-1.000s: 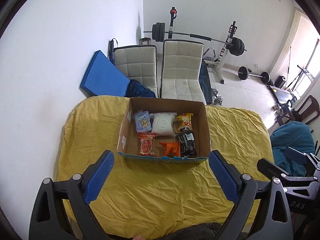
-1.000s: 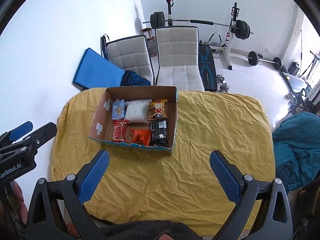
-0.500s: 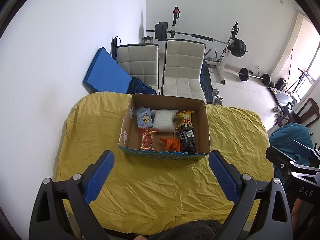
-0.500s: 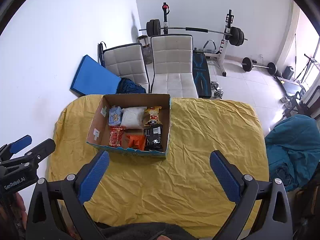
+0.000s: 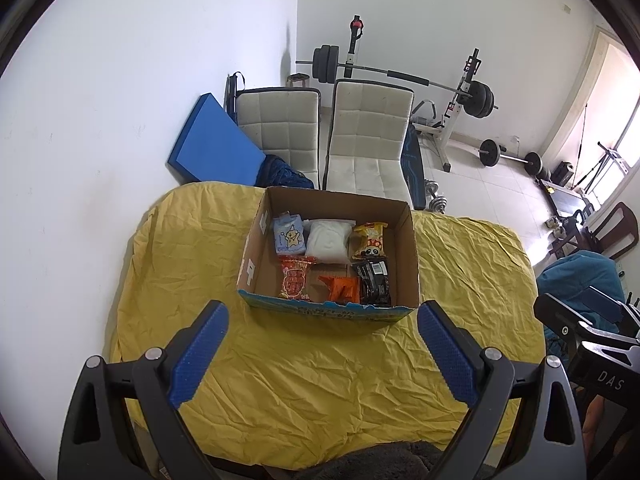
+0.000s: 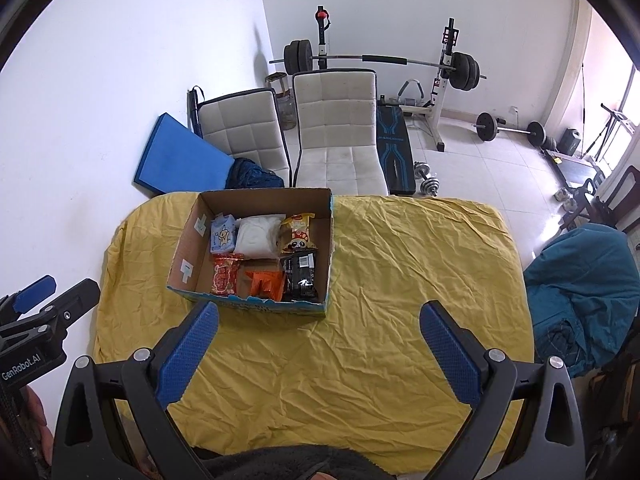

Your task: Organize snacks

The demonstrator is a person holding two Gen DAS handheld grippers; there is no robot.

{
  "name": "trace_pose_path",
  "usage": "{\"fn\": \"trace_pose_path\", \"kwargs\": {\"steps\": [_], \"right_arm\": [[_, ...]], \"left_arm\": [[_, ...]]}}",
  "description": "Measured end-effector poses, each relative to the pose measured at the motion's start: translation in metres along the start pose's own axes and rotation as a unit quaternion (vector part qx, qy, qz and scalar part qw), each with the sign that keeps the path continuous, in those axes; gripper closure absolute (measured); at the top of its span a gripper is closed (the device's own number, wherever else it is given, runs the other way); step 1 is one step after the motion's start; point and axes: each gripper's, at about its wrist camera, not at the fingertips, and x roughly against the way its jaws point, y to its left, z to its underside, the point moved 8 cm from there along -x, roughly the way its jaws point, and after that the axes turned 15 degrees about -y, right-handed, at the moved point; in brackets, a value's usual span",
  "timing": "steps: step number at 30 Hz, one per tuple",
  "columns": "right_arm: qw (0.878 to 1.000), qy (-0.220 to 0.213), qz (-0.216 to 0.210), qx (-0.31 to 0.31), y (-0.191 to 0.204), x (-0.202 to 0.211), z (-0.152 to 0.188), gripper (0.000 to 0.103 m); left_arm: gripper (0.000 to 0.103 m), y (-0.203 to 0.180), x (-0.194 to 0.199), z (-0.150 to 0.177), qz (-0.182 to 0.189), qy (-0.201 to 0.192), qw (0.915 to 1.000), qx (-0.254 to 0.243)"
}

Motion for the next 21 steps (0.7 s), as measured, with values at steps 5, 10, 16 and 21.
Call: {"fn": "trace_pose_path", "kwargs": {"steps": [5,10,16,21], "right_arm": [[1.0,-0.001,0.0,0.0,0.0008,0.0004,0.0004,0.001],[1.0,-0.001,0.001,-0.003,-0.0002,0.0008,0.0001,0.001],[1.0,0.0,0.009,-0.008,0.0023,0.0004,0.0039,0.001],[1.0,0.0,0.017,-0.012,0.0035,0.0009,0.0041,0.001]], "left_arm": [[0.006,-0.0003,-0.0003,-0.0002,0.0,-0.001,1.0,-0.001],[0.006,-0.0003,-0.0005,0.0004,0.001,0.0,1.0,0.0],[0.006,-0.0032,0.0002,0.0017,0.001,0.002,1.0,-0.002],[0.006,-0.0052,0.0001,0.0026,0.002,0.003,1.0,-0.002]]}}
